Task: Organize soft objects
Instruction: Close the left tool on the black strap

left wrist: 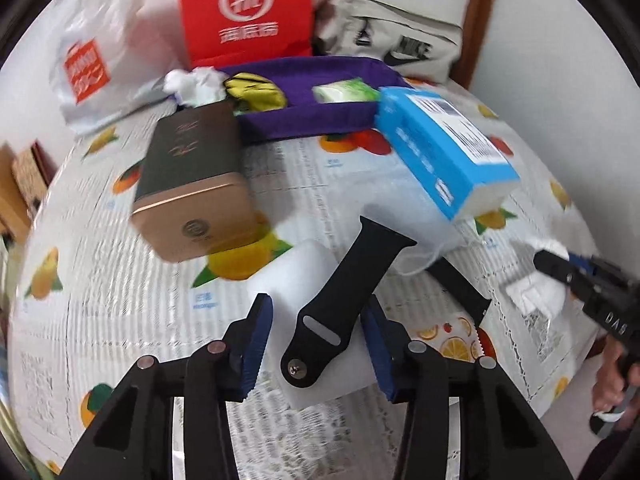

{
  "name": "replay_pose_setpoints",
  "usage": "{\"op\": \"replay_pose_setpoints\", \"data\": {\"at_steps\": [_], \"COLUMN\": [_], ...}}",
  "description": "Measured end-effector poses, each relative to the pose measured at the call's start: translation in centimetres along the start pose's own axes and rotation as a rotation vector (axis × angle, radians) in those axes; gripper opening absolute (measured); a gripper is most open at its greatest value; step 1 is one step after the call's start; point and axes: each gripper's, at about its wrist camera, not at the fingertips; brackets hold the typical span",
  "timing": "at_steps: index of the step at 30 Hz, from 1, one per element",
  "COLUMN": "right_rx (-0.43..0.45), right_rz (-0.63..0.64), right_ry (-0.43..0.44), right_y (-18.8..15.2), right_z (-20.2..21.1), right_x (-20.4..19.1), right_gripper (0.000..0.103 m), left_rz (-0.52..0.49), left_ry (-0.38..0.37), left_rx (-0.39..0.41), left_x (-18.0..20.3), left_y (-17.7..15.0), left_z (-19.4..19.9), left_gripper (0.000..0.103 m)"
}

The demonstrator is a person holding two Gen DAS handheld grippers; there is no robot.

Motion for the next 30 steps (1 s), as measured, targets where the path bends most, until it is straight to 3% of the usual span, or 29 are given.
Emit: {"op": "replay_pose_setpoints", "data": {"at_steps": [11, 23, 30], "right_rx": [-0.016, -0.043, -0.048], "right_rz": [0.015, 0.046, 0.029], "right_ry": [-0.008, -0.008, -0.012], "right_y": [-0.2, -0.7, -0.8], "right_z": [-0.4, -1.1, -1.3], "right_x": [-0.8, -2.2, -1.4], "right_gripper": [0.023, 0.023, 0.023], "left_rz": [0.133, 0.052, -0.056], "left_ry": [-0.037, -0.074, -0.008], "left_rx": [0.051, 0.065, 0.034], "left_x": [-4.3, -1.5, 0.5], "left_y": [-2.3, -1.1, -0.6], "left_z": [1.1, 0.5, 0.1], "left_gripper": [0.036, 0.041, 0.041]}}
Point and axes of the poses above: each gripper's, at about its wrist camera, not at the fingertips, and z roughly against the way its jaws point, x to its right, y to its top, and after that the axes turned 14 degrees about -z, right-handed
